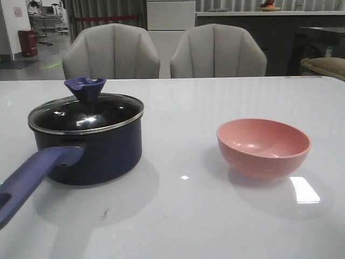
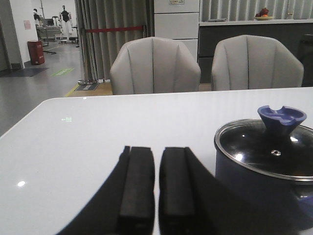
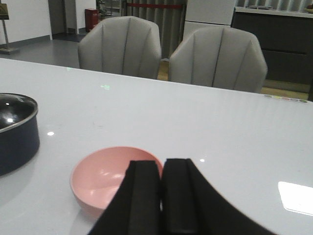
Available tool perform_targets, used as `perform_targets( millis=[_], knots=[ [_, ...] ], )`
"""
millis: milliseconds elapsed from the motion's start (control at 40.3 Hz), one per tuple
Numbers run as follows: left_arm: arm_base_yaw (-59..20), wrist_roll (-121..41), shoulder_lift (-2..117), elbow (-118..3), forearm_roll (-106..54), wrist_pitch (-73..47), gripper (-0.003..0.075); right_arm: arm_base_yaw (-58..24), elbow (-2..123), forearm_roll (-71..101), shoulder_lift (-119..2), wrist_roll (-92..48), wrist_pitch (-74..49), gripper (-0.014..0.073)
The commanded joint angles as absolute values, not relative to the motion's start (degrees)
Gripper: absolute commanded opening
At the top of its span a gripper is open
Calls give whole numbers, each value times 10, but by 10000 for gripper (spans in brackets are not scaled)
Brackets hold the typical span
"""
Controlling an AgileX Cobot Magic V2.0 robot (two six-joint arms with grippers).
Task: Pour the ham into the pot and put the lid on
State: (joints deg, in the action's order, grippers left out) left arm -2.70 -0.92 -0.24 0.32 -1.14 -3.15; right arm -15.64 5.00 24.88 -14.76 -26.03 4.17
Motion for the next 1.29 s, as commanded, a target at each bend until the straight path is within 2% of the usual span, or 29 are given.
perform_targets(
  millis=[0,149,248,521,1265],
  knots=[
    [-30,-9,-14,15,-14,15,132,-125,56,138,-119,-170,54,149],
    [-30,-9,-14,15,-14,15,132,-81,37,20,-54,-33,18,149],
    [-30,-9,-14,15,-14,15,132,-59,25,-16,-8,8,-8,149],
    [-30,-9,-13,15,-14,15,132,-55,-13,-20,17,16,4,149],
    [-30,-9,-13,15,-14,15,132,-54,-13,-20,17,16,6,149]
  ],
)
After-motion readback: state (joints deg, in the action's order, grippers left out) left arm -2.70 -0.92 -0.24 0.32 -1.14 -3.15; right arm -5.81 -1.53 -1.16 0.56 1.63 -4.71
